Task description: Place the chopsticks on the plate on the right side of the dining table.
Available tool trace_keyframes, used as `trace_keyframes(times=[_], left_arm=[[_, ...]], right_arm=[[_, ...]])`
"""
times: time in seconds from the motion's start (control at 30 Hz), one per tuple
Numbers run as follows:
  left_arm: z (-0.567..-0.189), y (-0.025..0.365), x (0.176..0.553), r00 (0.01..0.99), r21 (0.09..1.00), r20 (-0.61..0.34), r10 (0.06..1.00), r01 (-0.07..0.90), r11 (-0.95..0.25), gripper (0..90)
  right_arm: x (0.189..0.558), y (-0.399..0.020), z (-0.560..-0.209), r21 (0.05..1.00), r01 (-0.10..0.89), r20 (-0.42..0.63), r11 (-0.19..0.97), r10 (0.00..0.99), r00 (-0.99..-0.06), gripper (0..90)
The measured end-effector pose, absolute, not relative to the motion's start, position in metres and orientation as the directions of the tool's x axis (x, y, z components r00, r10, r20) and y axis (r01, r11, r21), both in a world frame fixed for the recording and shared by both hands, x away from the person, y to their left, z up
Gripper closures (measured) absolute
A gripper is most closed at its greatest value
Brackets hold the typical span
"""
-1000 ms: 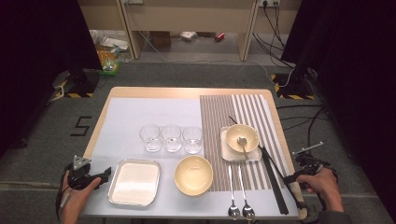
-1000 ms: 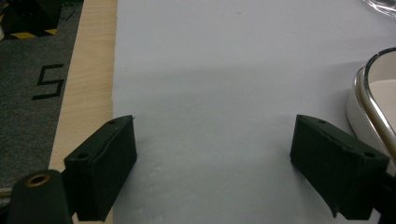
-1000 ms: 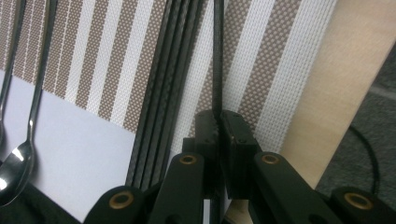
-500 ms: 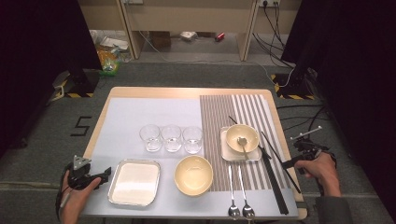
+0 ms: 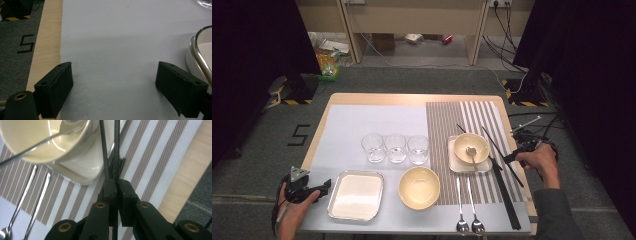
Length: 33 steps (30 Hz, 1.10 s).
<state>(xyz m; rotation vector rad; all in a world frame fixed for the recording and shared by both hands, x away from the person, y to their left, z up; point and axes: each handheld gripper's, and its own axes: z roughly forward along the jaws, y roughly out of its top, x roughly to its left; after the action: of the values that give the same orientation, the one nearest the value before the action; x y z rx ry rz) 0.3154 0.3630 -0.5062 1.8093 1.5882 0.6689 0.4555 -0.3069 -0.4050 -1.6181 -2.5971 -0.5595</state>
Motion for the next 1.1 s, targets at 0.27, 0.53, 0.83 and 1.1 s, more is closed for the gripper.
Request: trace_keyframes(times=[0.27,0.53,0.83,1.1], left_arm=[[-0.506,0.363,0.315,0.143,0.741,-0.030,0.989,0.668,-0.073,13.6],[-0.506,0.363,0.315,0.144,0.741,-0.032,0.989,0.668,-0.073,13.6],[-0.506,0.363,0.315,0.144,0.740,-0.031,0.989,0.668,-0.074,13.6],[-0.506,0.363,0.315,0.142,0.741,-0.030,0.989,0.667,-0.073,13.6]], right_arm=[[0.483,-0.290,-0.412,0.271,0.863,0.195,0.427,0.853,-0.484,86.1],[0.500,-0.277,-0.418,0.263,0.853,0.199,0.451,0.840,-0.505,86.1],[0.513,-0.267,-0.430,0.256,0.850,0.208,0.460,0.833,-0.513,86.0],[0.516,-0.265,-0.434,0.270,0.845,0.217,0.462,0.826,-0.521,85.7]])
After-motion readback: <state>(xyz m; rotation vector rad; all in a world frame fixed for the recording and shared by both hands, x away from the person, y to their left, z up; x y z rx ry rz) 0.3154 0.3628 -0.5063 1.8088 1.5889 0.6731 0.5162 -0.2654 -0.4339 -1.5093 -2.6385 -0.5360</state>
